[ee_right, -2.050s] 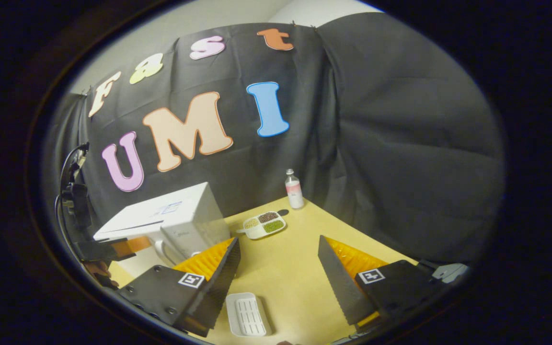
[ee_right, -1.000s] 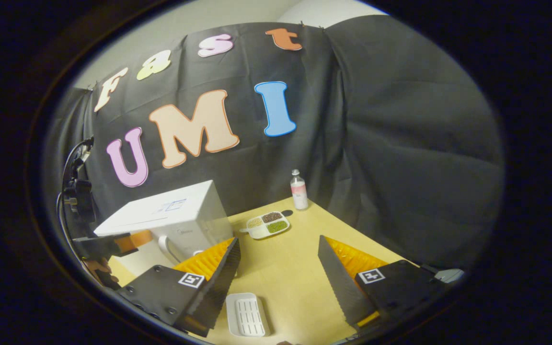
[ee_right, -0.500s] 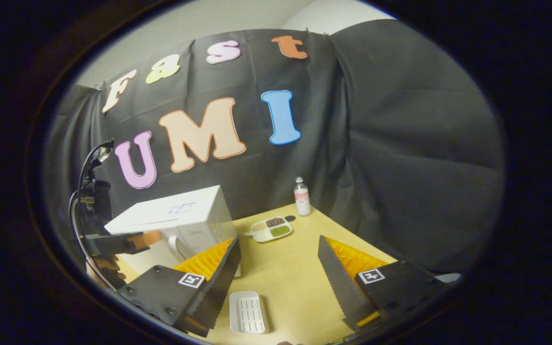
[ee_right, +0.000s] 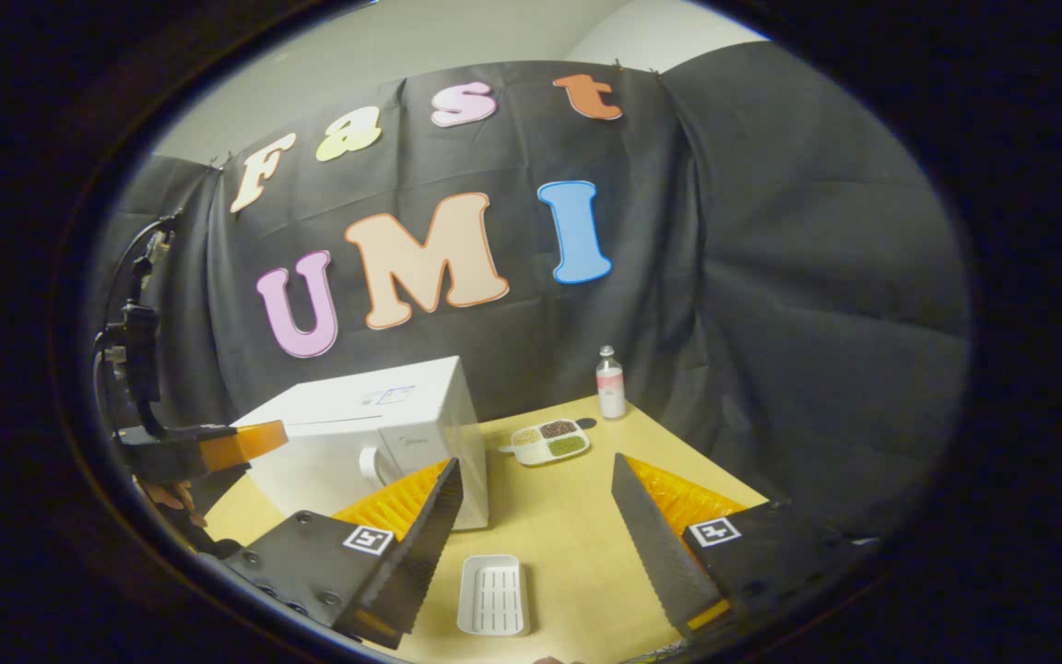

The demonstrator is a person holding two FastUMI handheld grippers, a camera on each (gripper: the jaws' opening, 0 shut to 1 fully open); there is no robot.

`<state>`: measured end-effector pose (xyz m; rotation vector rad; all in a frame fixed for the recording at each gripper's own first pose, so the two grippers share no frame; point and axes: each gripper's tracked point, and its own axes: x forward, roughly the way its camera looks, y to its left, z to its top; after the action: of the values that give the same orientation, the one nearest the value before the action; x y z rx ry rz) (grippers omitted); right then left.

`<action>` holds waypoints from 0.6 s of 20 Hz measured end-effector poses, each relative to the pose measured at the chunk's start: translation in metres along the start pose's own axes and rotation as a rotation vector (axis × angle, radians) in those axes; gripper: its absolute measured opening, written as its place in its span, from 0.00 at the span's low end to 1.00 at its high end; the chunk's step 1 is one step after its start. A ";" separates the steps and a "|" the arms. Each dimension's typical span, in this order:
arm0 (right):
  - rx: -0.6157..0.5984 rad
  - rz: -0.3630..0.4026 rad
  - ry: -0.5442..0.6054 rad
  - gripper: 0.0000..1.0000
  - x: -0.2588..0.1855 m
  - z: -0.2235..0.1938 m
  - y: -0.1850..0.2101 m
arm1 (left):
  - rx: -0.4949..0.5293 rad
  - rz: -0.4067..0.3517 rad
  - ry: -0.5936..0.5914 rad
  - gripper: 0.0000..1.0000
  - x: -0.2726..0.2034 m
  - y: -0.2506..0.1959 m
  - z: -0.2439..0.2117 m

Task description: Open the microwave oven with the left hand, put the food in, and close the microwave oven.

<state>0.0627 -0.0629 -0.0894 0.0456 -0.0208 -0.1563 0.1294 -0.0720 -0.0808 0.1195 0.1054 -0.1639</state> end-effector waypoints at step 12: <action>-0.044 0.059 -0.018 0.92 0.014 0.025 0.021 | -0.047 0.248 0.016 0.76 -0.073 0.072 -0.013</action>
<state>0.0788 -0.0453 -0.0637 -0.0005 -0.0363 -0.0980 0.0685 0.0116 -0.0770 0.0858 0.1099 0.0870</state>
